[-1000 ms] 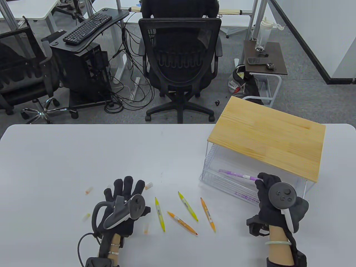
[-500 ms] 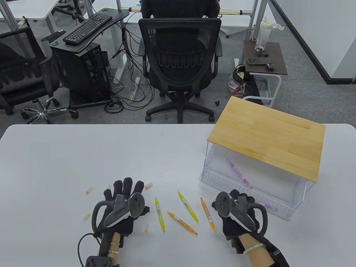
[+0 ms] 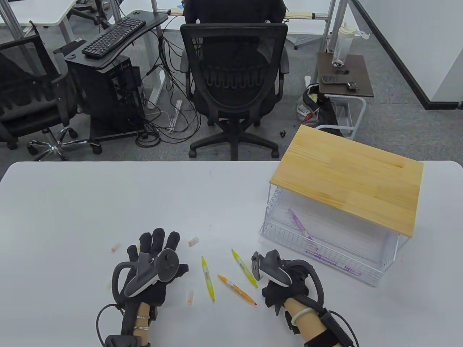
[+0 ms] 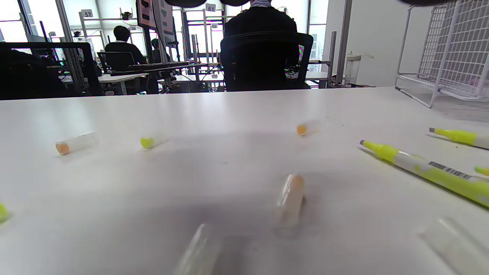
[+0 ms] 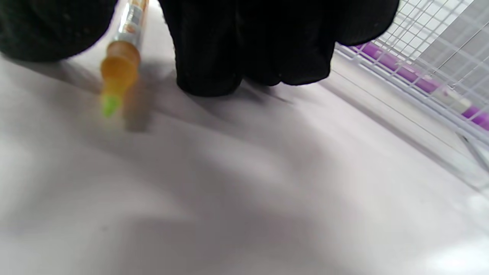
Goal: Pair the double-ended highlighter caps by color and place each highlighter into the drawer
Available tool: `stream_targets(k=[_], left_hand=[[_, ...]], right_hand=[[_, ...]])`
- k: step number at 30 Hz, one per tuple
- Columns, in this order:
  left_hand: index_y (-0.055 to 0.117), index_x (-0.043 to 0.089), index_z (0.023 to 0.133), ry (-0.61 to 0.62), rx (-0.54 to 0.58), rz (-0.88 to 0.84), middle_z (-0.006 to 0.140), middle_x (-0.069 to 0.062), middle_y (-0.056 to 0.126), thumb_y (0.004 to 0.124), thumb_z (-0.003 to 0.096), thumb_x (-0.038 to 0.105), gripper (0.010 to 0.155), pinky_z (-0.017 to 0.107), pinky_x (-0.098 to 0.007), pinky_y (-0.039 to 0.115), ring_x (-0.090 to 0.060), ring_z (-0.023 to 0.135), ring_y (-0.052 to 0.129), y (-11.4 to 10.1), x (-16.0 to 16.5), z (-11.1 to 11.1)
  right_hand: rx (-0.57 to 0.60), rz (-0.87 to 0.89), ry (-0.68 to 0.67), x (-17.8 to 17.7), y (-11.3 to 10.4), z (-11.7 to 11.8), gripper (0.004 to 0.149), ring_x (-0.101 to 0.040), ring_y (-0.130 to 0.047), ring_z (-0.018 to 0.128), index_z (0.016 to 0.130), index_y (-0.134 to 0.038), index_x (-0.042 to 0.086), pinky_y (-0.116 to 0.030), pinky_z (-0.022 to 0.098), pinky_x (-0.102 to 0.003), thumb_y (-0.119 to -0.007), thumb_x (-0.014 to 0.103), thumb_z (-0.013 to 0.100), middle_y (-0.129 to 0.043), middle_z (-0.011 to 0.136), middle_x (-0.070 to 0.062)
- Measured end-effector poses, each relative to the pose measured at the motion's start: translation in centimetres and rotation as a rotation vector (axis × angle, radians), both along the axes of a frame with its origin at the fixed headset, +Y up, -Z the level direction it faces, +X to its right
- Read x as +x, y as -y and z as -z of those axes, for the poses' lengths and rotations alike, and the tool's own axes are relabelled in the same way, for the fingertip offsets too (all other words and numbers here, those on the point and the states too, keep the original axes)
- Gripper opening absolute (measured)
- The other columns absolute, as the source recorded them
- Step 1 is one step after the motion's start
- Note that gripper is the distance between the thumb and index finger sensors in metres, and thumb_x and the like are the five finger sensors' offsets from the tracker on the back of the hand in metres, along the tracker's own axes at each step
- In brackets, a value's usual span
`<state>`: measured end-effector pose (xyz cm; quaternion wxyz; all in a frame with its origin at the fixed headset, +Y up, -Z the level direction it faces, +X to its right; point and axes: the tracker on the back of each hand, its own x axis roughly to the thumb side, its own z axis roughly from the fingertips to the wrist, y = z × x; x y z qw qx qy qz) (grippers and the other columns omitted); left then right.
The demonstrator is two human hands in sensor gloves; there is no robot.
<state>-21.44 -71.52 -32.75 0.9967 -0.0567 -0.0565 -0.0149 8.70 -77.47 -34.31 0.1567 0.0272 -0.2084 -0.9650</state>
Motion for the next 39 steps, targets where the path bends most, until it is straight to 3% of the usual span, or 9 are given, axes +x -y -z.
stream_targets(k=[15,18,21,24,29,34,39], left_hand=[[0.031,0.032,0.115,0.014,0.035,-0.014,0.127,-0.014,0.038,0.056,0.0425,0.066,0.084,0.074,-0.073,0.041,-0.048,0.113,0.044,-0.7,0.3,-0.5],[0.034,0.032,0.115,0.018,0.048,-0.026,0.126,-0.011,0.049,0.057,0.0436,0.064,0.082,0.074,-0.072,0.046,-0.044,0.112,0.056,-1.0,0.3,-0.7],[0.044,0.031,0.113,-0.002,0.072,-0.011,0.119,-0.004,0.067,0.067,0.0449,0.055,0.076,0.075,-0.067,0.054,-0.034,0.106,0.075,-1.3,0.3,-0.8],[0.049,0.03,0.112,-0.033,0.042,0.056,0.113,0.001,0.077,0.072,0.043,0.053,0.076,0.075,-0.064,0.057,-0.027,0.101,0.083,-1.1,0.3,-0.6],[0.057,0.029,0.109,-0.066,-0.064,0.13,0.104,0.005,0.087,0.075,0.0406,0.053,0.075,0.074,-0.061,0.061,-0.022,0.092,0.092,0.6,0.8,0.5],[0.063,0.031,0.105,-0.088,-0.126,0.229,0.098,0.01,0.091,0.076,0.0405,0.051,0.069,0.075,-0.058,0.062,-0.017,0.088,0.095,2.6,1.6,1.5],[0.062,0.03,0.106,-0.101,-0.18,0.292,0.1,0.008,0.091,0.075,0.0375,0.056,0.074,0.075,-0.059,0.061,-0.019,0.089,0.094,4.1,1.8,2.0]], right_hand=[[-0.022,0.013,0.042,-0.2,0.3,0.4,0.063,-0.056,-0.066,0.091,0.071,-0.085,0.002,-0.049,0.072,-0.071,-0.075,0.053,0.036,-0.06,0.108,-0.034],[-0.022,0.023,0.048,-0.2,0.3,0.4,0.062,-0.056,-0.065,0.091,0.07,-0.086,0.002,-0.049,0.072,-0.072,-0.076,0.052,0.036,-0.06,0.108,-0.035],[-0.021,0.053,0.057,0.2,0.1,0.4,0.059,-0.056,-0.066,0.091,0.071,-0.086,0.002,-0.049,0.072,-0.071,-0.077,0.051,0.038,-0.059,0.109,-0.034],[-0.006,0.112,0.094,1.0,-0.5,0.4,0.054,-0.054,-0.066,0.092,0.079,-0.085,0.004,-0.049,0.072,-0.071,-0.079,0.047,0.047,-0.06,0.11,-0.03],[0.093,0.271,0.145,0.9,-3.7,0.4,0.05,-0.053,-0.069,0.094,0.091,-0.075,0.009,-0.052,0.072,-0.07,-0.077,0.042,0.054,-0.059,0.114,-0.028],[0.182,0.613,0.109,-1.7,-7.8,0.3,0.048,-0.049,-0.08,0.087,0.093,-0.074,0.015,-0.057,0.07,-0.068,-0.079,0.039,0.053,-0.075,0.106,-0.022],[0.214,0.891,0.02,-3.7,-8.2,-0.8,0.047,-0.048,-0.08,0.085,0.094,-0.074,0.014,-0.056,0.069,-0.068,-0.079,0.04,0.054,-0.077,0.104,-0.021]])
